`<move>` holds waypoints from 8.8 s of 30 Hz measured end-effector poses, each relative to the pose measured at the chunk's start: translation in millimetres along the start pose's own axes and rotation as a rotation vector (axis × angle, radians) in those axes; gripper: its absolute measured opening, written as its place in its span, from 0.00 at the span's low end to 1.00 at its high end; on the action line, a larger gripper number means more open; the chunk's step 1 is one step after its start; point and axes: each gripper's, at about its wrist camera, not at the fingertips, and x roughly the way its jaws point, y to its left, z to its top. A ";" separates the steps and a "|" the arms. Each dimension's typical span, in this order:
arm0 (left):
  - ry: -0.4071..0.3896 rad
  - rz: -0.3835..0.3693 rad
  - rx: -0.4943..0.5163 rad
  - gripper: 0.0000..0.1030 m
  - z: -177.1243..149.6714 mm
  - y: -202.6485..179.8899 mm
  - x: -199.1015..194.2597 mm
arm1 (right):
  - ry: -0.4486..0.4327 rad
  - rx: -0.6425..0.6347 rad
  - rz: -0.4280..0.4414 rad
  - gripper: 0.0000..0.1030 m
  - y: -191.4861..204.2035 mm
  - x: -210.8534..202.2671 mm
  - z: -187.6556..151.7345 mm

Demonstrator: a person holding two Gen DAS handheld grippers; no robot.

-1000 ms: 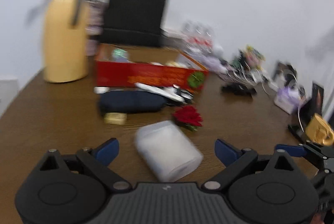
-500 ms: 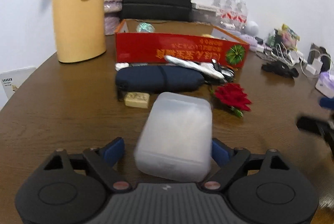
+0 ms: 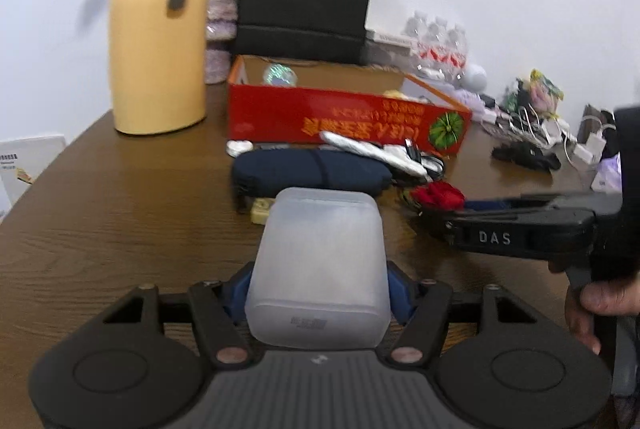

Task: Organize objects

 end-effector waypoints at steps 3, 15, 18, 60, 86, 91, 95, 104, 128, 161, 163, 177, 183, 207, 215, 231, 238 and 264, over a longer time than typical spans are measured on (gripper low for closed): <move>-0.020 0.018 -0.014 0.62 1.3 1.6 -14.1 | -0.019 0.052 0.039 0.35 -2.6 -16.1 -4.5; -0.130 -0.079 -0.045 0.62 31.6 1.0 -54.9 | -0.221 0.049 0.031 0.35 -6.9 -124.5 1.5; -0.145 -0.106 -0.026 0.62 72.6 4.2 -33.0 | -0.279 0.024 0.022 0.35 -23.3 -121.3 34.2; -0.148 0.047 0.018 0.82 225.0 -9.5 90.7 | -0.211 0.189 -0.022 0.99 -93.9 21.0 159.0; -0.150 0.218 -0.173 0.84 49.5 45.3 -27.2 | -0.257 0.239 -0.004 1.00 -83.3 -73.8 35.8; -0.076 0.107 -0.118 0.84 26.6 42.1 -4.8 | -0.190 0.155 -0.033 1.00 -59.4 -63.8 17.9; -0.023 0.014 -0.043 0.84 30.6 32.9 27.7 | -0.131 0.111 -0.054 0.97 -43.2 -38.1 18.0; 0.027 0.018 0.041 0.50 48.5 28.0 83.7 | -0.022 0.043 -0.097 0.72 -33.3 34.7 38.8; -0.020 0.051 -0.126 0.27 -14.8 16.9 -49.0 | -0.050 0.068 0.021 0.04 1.9 -105.1 -61.0; -0.006 0.093 0.120 0.29 250.3 15.2 210.1 | 0.011 -0.048 0.034 0.05 -79.5 105.2 202.1; 0.006 0.178 0.163 0.51 245.4 18.0 244.7 | 0.113 -0.069 -0.014 0.08 -76.8 150.9 210.0; -0.099 0.014 0.088 0.88 208.6 22.0 111.1 | -0.059 -0.068 -0.014 0.70 -85.4 50.2 178.5; -0.181 -0.035 -0.008 1.00 113.4 10.8 -1.6 | -0.181 -0.018 0.099 0.95 -70.4 -69.0 76.6; -0.044 0.134 -0.037 1.00 -25.0 -24.7 -80.9 | -0.200 -0.015 -0.063 0.98 -30.9 -176.8 -65.8; 0.015 0.216 0.055 0.99 -10.8 -53.1 -47.0 | -0.254 0.096 -0.038 0.98 -75.0 -171.4 -63.8; 0.000 0.223 0.039 0.99 4.1 -85.1 -23.5 | -0.250 0.188 -0.098 0.99 -136.6 -185.8 -83.0; -0.009 0.196 0.017 0.99 -2.3 -82.9 -23.1 | -0.237 0.107 -0.077 0.99 -113.9 -177.4 -72.7; -0.070 0.193 0.054 0.94 39.2 -102.1 -33.5 | -0.385 0.258 -0.101 0.99 -147.3 -226.4 -83.8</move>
